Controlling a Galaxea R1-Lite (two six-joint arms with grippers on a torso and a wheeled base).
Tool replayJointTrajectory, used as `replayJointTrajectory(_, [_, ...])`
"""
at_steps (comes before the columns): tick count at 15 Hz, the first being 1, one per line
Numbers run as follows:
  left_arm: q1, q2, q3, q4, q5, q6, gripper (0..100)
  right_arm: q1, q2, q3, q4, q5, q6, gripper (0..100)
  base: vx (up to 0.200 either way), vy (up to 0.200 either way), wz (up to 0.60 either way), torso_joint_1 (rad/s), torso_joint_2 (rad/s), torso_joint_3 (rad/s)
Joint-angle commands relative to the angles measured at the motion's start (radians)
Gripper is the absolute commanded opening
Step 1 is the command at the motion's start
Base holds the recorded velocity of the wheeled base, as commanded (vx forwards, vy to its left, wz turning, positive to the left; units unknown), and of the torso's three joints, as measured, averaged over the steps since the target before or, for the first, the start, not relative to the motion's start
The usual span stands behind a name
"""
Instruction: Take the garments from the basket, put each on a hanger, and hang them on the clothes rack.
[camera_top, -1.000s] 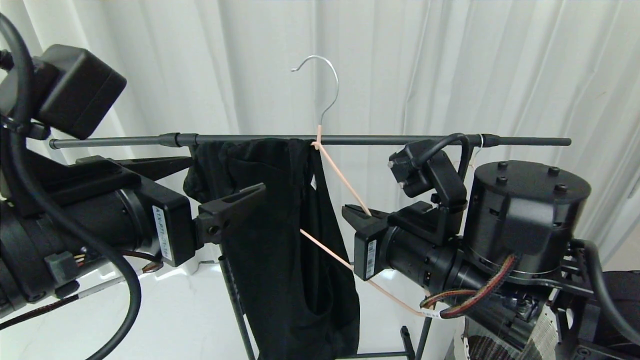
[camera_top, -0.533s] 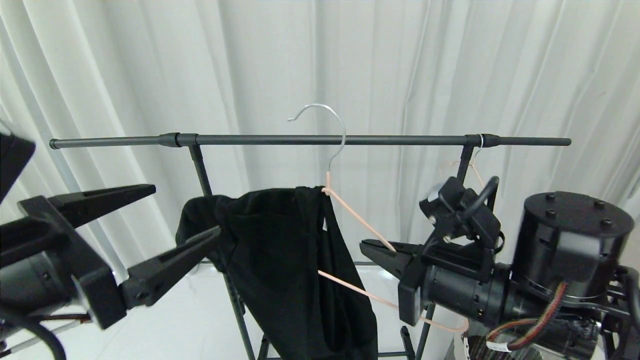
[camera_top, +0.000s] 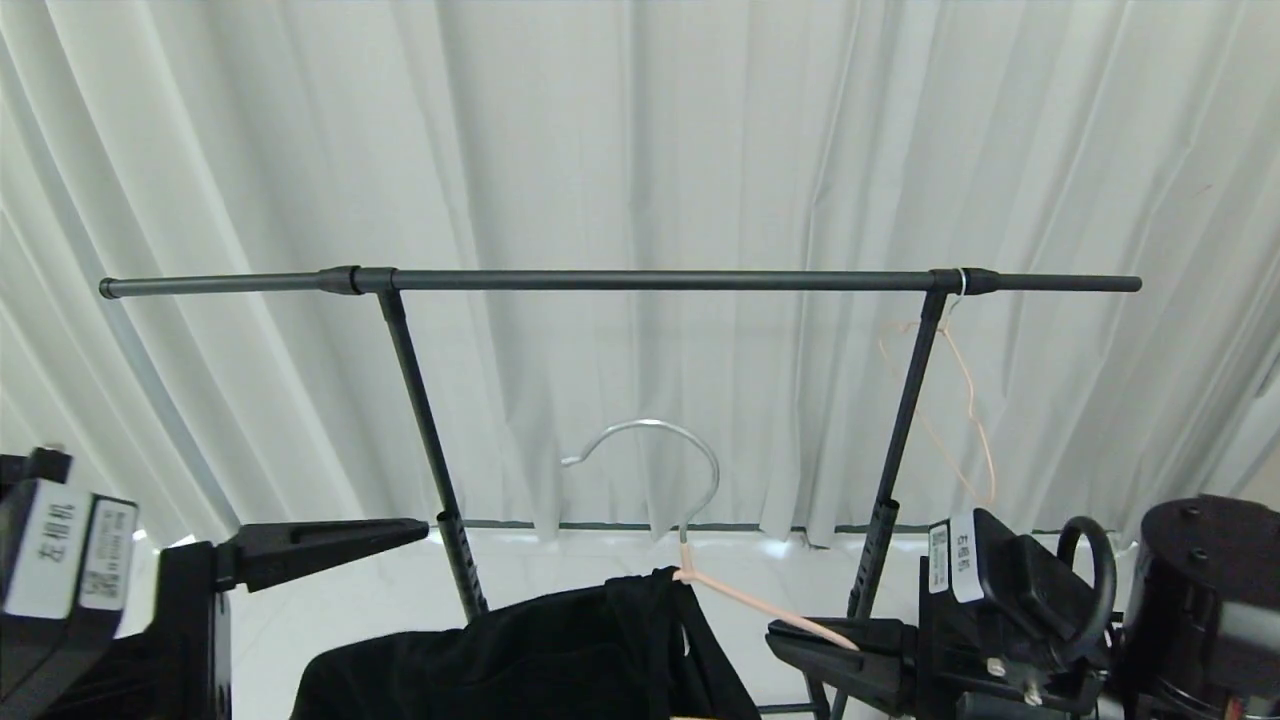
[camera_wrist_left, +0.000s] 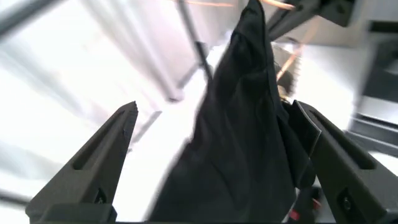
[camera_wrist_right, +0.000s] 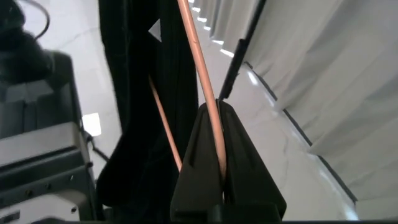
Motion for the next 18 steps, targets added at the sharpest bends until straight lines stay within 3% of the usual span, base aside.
replayJointTrajectory(1, [-0.053, 0.127, -0.013, -0.001, -0.059, 0.0, 100, 0.026, 0.0, 0.007, -0.003, 0.002, -0.004, 0, 0.0, 0.0, 0.0, 0.0, 0.0, 0.0])
replayJointTrajectory(9, [-0.078, 0.284, -0.037, -0.001, -0.08, -0.006, 100, 0.053, -0.002, -0.007, -0.015, 0.002, -0.069, 0, 0.0, 0.0, 0.0, 0.0, 0.0, 0.0])
replayJointTrajectory(10, [-0.078, 0.288, -0.039, -0.001, -0.08, -0.003, 0, 0.053, -0.002, -0.005, -0.015, 0.001, -0.069, 0, 0.0, 0.0, 0.0, 0.0, 0.0, 0.0])
replayJointTrajectory(16, [-0.059, 0.288, -0.03, -0.001, -0.075, -0.006, 0, 0.053, 0.003, 0.001, -0.015, -0.002, -0.092, 0, 0.0, 0.0, 0.0, 0.0, 0.0, 0.0])
replayJointTrajectory(17, [-0.055, 0.288, -0.031, -0.003, -0.075, -0.009, 0, 0.053, 0.008, 0.002, -0.015, -0.002, -0.1, 100, 0.0, 0.0, 0.0, 0.0, 0.0, 0.0])
replayJointTrajectory(18, [-0.049, 0.287, -0.031, -0.003, -0.075, -0.009, 0, 0.053, 0.009, 0.001, -0.015, -0.002, -0.112, 100, 0.0, 0.0, 0.0, 0.0, 0.0, 0.0])
